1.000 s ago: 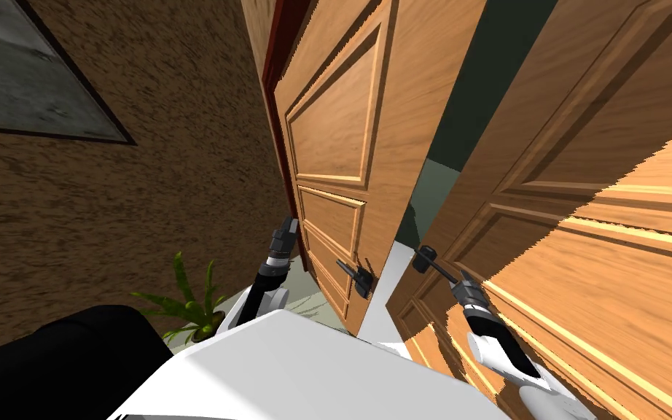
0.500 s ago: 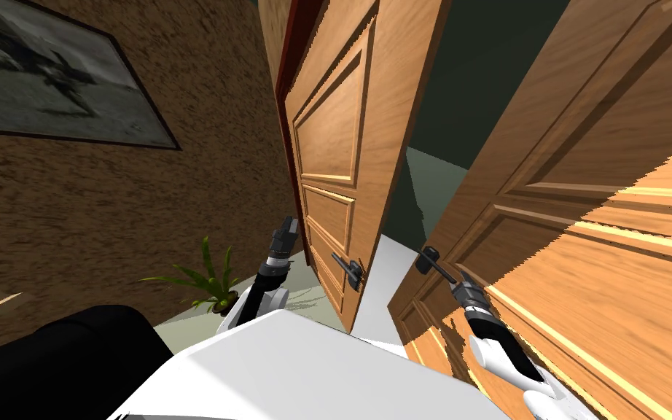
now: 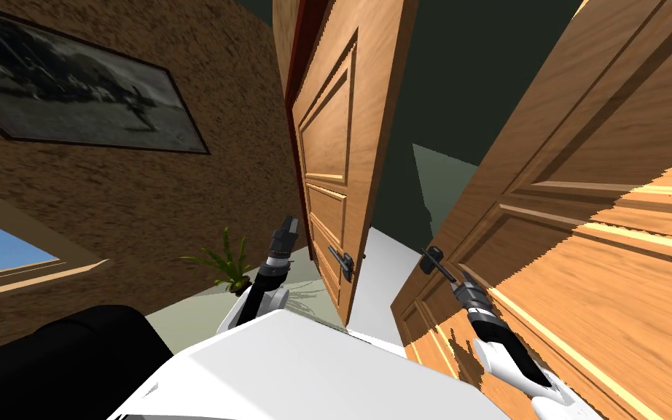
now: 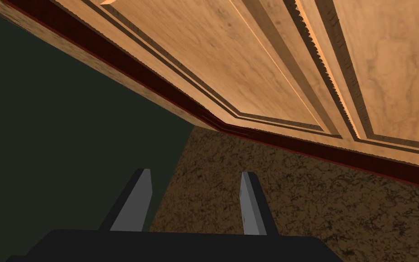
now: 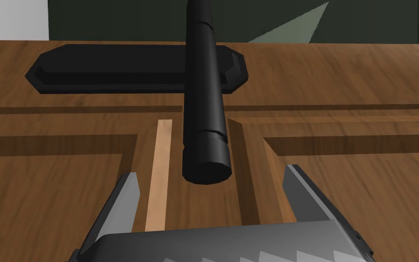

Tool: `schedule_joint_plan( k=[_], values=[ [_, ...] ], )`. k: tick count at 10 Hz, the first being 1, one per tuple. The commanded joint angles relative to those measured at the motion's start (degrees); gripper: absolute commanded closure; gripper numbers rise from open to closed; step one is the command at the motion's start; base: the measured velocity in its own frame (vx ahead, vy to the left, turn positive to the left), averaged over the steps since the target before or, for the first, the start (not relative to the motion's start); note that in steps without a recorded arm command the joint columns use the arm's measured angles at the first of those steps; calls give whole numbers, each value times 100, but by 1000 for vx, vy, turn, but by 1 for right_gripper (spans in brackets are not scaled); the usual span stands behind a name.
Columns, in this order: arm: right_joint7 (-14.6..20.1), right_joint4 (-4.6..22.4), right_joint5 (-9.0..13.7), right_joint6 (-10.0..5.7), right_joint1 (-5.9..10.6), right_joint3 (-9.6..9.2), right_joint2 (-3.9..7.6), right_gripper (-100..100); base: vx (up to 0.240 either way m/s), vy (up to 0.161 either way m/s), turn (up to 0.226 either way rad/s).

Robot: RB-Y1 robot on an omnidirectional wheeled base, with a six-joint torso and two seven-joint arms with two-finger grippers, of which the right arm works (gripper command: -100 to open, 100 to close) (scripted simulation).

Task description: Push the door open

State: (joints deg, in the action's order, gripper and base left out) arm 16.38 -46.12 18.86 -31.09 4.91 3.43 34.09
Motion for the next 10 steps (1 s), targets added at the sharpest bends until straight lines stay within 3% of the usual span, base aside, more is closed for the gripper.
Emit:
schedule_joint_plan(
  k=[1,5,7,10],
  values=[
    [76,-1,-22,-47,-40,-56,64,-100,-85,-142,169],
    [370,-131,-114,-201,-247,-305,290,-100,-116,-103,104],
    [530,-210,-166,-287,-352,-448,401,-100,-57,103,-217],
    [673,-288,-214,-365,-438,-581,491,-100,34,193,-215]
  ],
)
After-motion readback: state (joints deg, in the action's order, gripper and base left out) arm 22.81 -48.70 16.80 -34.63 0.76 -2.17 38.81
